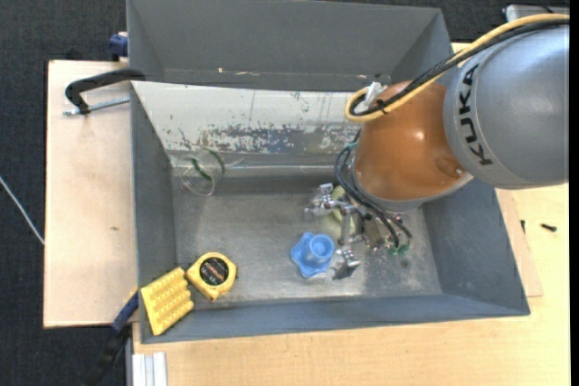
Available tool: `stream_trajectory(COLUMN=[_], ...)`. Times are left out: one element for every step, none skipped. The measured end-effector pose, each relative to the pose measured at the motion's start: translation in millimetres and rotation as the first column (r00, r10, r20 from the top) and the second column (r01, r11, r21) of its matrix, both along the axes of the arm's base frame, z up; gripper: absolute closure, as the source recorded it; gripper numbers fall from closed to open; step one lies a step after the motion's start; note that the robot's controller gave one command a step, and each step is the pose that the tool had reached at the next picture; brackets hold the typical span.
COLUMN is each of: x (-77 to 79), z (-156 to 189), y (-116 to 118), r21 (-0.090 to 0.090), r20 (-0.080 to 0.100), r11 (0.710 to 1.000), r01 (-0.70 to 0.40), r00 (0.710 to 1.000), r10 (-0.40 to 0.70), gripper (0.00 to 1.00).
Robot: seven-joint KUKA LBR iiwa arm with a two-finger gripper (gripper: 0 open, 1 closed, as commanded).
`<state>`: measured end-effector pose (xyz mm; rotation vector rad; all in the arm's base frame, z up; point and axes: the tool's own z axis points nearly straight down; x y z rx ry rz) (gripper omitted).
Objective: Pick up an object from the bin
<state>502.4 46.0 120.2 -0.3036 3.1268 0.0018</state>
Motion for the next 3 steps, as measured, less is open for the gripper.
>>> stream_trajectory(x=[-7.4,-9.6,-9.6], z=[-49.5,-45.9,-45.9], y=[-1.0,-5.4,-5.4], r21=[0.001,0.004,0.004], r20=[0.004,0.000,0.000], r11=[0.998,0.997,0.997], r01=[0.069,0.080,0.080], r00=[0.998,0.997,0.997], r10=[-0.069,-0.080,-0.080], gripper=[0.00,1.00,1.00])
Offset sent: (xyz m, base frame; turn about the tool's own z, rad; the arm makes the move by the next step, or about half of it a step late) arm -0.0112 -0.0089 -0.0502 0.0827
